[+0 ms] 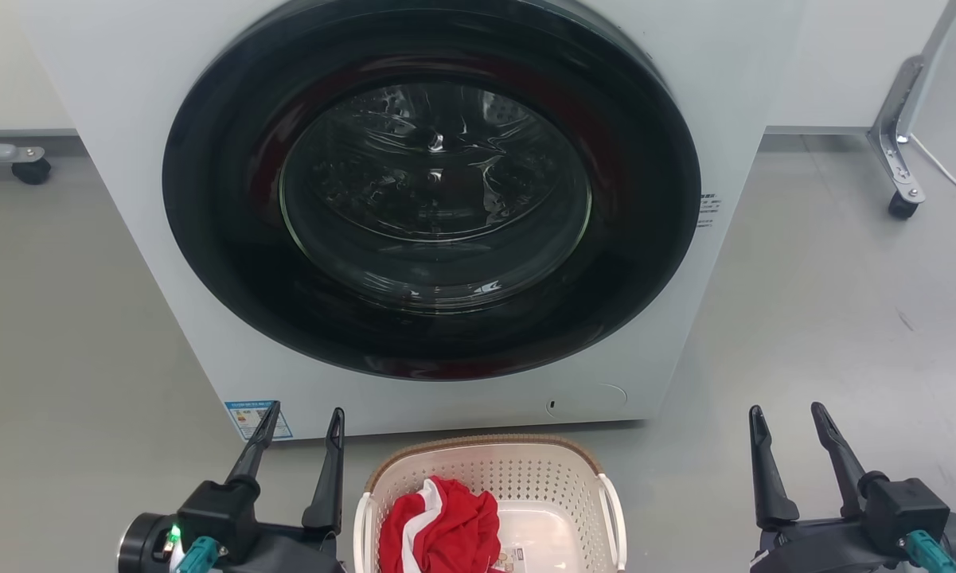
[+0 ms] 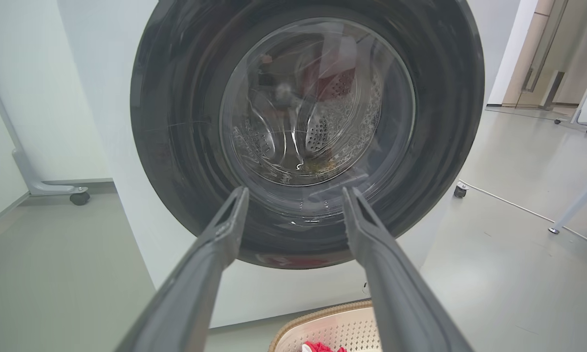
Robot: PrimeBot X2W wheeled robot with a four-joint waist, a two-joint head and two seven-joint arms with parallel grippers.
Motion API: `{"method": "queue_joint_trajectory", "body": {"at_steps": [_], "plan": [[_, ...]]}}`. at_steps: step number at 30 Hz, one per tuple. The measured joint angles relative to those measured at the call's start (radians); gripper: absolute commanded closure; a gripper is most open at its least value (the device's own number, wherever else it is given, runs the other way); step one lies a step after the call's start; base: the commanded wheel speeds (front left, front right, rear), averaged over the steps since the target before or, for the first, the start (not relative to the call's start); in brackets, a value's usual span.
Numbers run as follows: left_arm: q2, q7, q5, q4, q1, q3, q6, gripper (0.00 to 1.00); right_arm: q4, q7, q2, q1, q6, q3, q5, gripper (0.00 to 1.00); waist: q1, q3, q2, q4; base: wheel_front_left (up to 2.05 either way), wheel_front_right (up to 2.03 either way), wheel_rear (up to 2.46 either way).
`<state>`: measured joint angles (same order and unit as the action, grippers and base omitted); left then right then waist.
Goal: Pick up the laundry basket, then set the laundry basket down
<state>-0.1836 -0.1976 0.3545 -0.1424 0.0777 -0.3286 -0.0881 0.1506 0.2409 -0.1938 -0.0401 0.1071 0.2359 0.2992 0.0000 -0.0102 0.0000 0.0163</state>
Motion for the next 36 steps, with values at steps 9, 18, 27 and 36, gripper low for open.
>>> {"method": "queue_joint_trajectory", "body": {"at_steps": [9, 18, 27, 36], "plan": [[0.008, -0.004, -0.008, -0.009, -0.004, 0.025, -0.010, 0.00, -0.001, 0.009, 0.010, 0.009, 0.007, -0.009, -0.018, 0.00, 0.0000, -0.001, 0.0000, 0.004, 0.00, 0.00, 0.00], [0.020, 0.008, -0.002, -0.023, -0.018, 0.049, -0.019, 0.00, 0.013, 0.009, 0.015, 0.010, 0.007, -0.013, -0.017, 0.00, 0.0000, -0.004, 0.0001, 0.006, 0.00, 0.00, 0.00], [0.025, 0.017, -0.002, -0.032, -0.025, 0.058, -0.027, 0.00, 0.020, 0.009, 0.019, 0.011, 0.005, -0.019, -0.017, 0.00, 0.0000, -0.005, 0.0000, 0.007, 0.00, 0.00, 0.00], [0.026, 0.020, -0.005, -0.036, -0.025, 0.060, -0.027, 0.00, 0.025, 0.009, 0.024, 0.011, 0.001, -0.024, -0.017, 0.00, 0.0000, -0.007, 0.0000, 0.006, 0.00, 0.00, 0.00]]}}
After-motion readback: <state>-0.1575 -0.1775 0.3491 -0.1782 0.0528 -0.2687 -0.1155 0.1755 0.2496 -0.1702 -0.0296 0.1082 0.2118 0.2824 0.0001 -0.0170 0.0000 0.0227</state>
